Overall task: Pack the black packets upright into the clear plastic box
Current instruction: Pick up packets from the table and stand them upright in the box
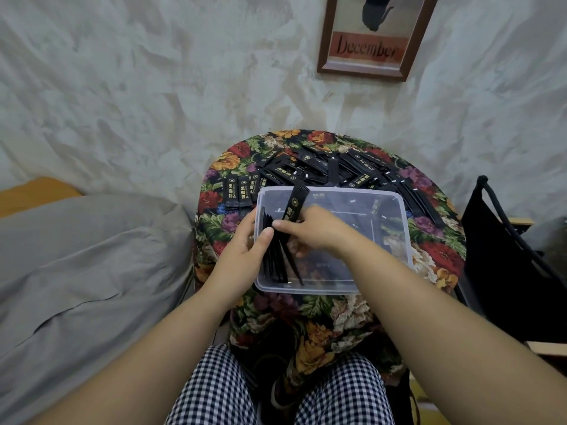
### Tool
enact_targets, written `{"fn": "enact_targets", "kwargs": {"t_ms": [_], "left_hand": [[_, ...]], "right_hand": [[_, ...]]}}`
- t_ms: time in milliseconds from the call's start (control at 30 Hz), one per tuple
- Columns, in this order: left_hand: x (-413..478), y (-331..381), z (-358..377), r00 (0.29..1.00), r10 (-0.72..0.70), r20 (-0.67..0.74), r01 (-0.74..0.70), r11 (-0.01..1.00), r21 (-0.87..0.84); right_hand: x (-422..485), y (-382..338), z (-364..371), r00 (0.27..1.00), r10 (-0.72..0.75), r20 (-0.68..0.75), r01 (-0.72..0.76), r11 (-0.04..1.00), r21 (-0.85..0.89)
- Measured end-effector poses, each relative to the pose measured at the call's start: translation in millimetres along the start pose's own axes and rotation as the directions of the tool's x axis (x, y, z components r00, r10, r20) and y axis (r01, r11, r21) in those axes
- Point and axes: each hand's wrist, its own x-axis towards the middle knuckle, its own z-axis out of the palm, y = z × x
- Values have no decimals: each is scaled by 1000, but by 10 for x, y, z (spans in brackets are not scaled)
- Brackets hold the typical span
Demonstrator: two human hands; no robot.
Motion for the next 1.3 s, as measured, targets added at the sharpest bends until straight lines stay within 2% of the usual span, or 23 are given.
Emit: {"fn": "enact_targets", "kwargs": {"t_ms": [133, 300, 467, 633, 833, 1033, 1133, 1300], "left_hand": [[-59, -28, 39, 999, 20, -42, -19, 999, 38], [-159, -30, 144, 996, 46, -77, -45, 999, 11], [-208, -1, 171, 994, 65, -89, -66, 998, -7], [-207, -36, 166, 995, 55, -88, -56, 998, -5], [-213, -48, 158, 995, 65, -82, -67, 998, -20], [-224, -61, 152, 994, 76, -81, -79, 997, -28], [-220, -64, 142, 994, 81, -77, -85, 996, -42], [-214, -98, 142, 993, 104, -55, -106, 994, -38]], "right_hand": [[-86, 89, -32, 996, 4, -87, -1, 999, 32], [-200, 129, -7, 994, -62, -90, 51, 991, -126], [-291, 146, -27, 998, -42, -39, 33, 975, -218], [-397, 196, -50, 997, -43, -61, 14, 909, -417], [-472, 280, 21, 999, -21, -29, 10, 944, -331], [-529, 289, 80, 996, -62, -66, 35, 936, -349], [-543, 291, 92, 997, -75, -31, 63, 955, -291], [-528, 364, 120, 987, -101, -128, 59, 953, -298]]}}
